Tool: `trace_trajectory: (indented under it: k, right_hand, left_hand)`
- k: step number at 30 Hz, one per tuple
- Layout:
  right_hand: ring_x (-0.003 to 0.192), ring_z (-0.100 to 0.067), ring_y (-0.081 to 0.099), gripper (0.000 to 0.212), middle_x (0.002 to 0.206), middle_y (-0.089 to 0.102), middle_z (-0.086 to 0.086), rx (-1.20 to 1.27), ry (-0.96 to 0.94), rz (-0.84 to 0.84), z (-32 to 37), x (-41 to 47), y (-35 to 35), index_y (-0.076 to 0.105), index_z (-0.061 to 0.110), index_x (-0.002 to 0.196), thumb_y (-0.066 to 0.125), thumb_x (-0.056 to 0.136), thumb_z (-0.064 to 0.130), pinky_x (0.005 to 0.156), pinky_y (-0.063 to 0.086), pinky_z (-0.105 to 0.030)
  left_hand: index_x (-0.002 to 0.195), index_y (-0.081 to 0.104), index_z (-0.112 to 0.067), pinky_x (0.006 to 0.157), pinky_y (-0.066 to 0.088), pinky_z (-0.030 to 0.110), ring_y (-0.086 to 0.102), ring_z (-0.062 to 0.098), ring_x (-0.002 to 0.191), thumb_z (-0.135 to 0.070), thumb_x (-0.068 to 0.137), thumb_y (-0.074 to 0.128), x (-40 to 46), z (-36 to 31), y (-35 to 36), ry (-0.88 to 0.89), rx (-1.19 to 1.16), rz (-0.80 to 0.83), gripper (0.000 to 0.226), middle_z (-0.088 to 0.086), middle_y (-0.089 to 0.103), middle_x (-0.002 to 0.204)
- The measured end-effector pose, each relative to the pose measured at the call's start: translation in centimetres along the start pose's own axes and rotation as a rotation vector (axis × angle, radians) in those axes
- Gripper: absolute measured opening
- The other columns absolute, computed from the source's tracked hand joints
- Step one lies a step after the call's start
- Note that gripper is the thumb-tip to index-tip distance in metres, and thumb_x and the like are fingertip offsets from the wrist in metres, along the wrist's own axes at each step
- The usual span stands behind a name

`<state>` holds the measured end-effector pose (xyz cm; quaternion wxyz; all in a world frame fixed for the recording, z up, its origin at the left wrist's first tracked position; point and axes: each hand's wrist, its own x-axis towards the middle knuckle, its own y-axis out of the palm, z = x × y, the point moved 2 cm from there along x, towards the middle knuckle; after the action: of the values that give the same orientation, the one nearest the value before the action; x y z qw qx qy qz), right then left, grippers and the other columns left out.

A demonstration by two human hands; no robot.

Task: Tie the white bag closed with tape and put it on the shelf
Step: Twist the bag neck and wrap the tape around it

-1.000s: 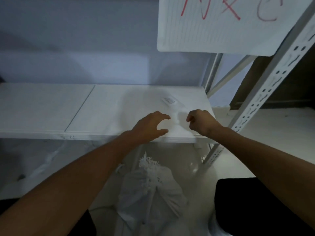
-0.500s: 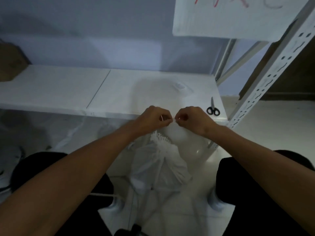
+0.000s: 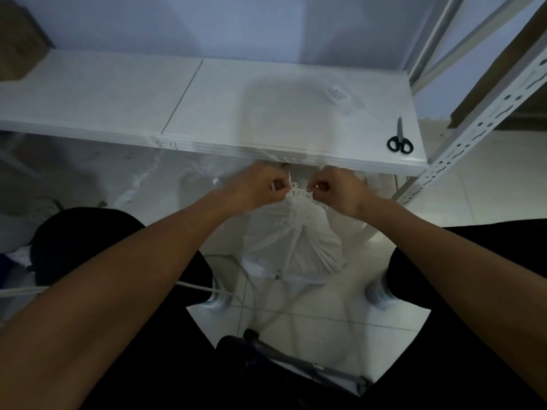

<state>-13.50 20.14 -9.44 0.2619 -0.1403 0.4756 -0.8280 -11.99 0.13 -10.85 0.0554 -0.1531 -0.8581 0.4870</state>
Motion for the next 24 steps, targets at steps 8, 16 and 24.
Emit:
trace_trajectory:
  k: [8, 16, 24]
  right_hand:
    - [0.072, -0.021, 0.062, 0.016, 0.084, 0.071, -0.012, 0.161, 0.368, -0.157, -4.8, 0.3, 2.9, 0.072, 0.008, 0.092, 0.057, 0.091, 0.012, 0.066, 0.047, -0.03]
    - [0.09, -0.029, 0.069, 0.028, 0.105, 0.069, -0.02, 0.315, 0.586, 0.022, -5.4, -2.0, 11.6, 0.062, 0.006, 0.103, 0.059, 0.076, -0.002, 0.074, 0.052, -0.028]
    - [0.1, -0.026, 0.063, 0.037, 0.115, 0.068, -0.015, 0.213, 0.402, -0.002, -5.2, -1.8, 12.3, 0.063, 0.002, 0.115, 0.059, 0.079, -0.004, 0.08, 0.04, -0.023]
  left_hand:
    - [0.122, 0.053, -0.014, 0.069, 0.05, 0.028, 0.055, 0.019, 0.086, -0.003, 0.077, 0.069, -0.1, 3.7, 5.2, -0.353, -0.377, -0.094, 0.049, 0.004, 0.054, 0.112]
    - [0.144, 0.024, -0.017, 0.088, 0.048, 0.027, 0.049, 0.015, 0.114, -0.033, 0.052, 0.092, 0.0, 2.4, 10.6, -0.329, -0.389, 0.219, 0.115, 0.005, 0.04, 0.134]
    - [0.101, 0.071, -0.006, 0.074, 0.048, 0.018, 0.066, 0.014, 0.087, -0.016, 0.066, 0.086, 0.7, 1.8, 12.5, -0.285, -0.462, -0.072, 0.039, 0.004, 0.071, 0.096]
